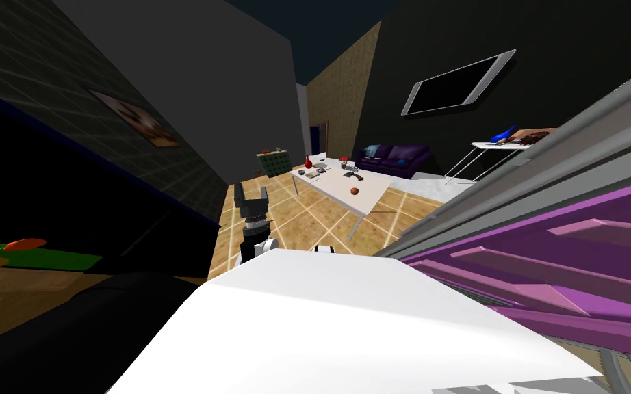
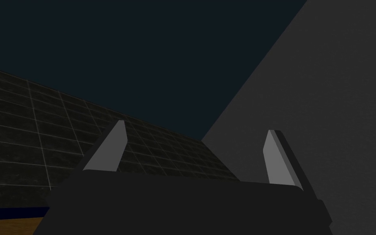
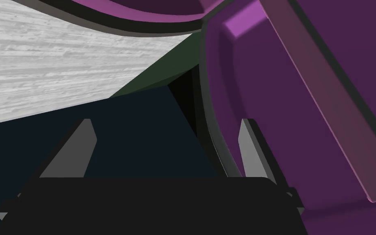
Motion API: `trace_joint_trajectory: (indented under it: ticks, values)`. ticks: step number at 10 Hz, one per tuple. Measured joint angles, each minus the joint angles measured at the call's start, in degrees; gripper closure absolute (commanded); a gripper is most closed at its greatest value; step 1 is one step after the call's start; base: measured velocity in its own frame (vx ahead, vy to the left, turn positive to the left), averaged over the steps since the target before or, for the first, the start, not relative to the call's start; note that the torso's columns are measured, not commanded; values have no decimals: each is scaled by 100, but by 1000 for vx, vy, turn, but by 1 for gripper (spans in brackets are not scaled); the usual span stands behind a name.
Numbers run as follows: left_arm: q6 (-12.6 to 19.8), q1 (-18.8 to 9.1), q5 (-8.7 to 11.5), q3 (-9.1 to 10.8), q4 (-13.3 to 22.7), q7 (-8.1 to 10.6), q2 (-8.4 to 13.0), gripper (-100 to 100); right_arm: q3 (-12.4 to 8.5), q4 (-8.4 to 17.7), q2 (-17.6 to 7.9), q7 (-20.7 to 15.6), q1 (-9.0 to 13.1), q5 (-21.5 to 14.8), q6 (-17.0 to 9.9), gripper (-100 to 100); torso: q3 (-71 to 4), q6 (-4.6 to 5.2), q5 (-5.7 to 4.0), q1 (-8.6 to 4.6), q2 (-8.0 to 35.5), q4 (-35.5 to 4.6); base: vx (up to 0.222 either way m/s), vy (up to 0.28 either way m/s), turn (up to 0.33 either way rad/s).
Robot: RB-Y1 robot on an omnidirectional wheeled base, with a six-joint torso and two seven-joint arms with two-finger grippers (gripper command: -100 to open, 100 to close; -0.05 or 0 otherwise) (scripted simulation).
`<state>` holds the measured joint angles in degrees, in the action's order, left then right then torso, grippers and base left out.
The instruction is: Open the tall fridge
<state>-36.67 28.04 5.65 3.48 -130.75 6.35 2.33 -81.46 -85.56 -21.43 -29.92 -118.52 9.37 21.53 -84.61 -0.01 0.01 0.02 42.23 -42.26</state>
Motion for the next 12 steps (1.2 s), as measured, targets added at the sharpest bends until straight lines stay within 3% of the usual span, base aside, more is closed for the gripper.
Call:
trace_joint_trajectory:
  ticks: [6, 8, 10, 12]
  values:
    - [0, 0, 0, 0, 0, 0, 0, 0, -72, 191, -240, 692, -2, 274, 73, -100, 0, 0, -1, -3, 0, 0, 83, 19, -16]
    - [0, 0, 0, 0, 0, 0, 0, 0, -188, 98, -334, 894, -2, 379, 82, -100, 4, 0, 0, -1, 5, -2, 99, 17, -20]
    - [0, 0, 0, 0, 0, 0, 0, 0, -325, 83, -471, 1132, -148, 502, 143, -100, 3, 0, -1, 0, 5, -2, 102, 32, -17]
    - [0, 0, 0, 0, 0, 0, 0, 0, -449, 13, -580, 1320, -445, 602, 178, -100, 4, 0, 0, 0, 6, -2, 85, 24, -12]
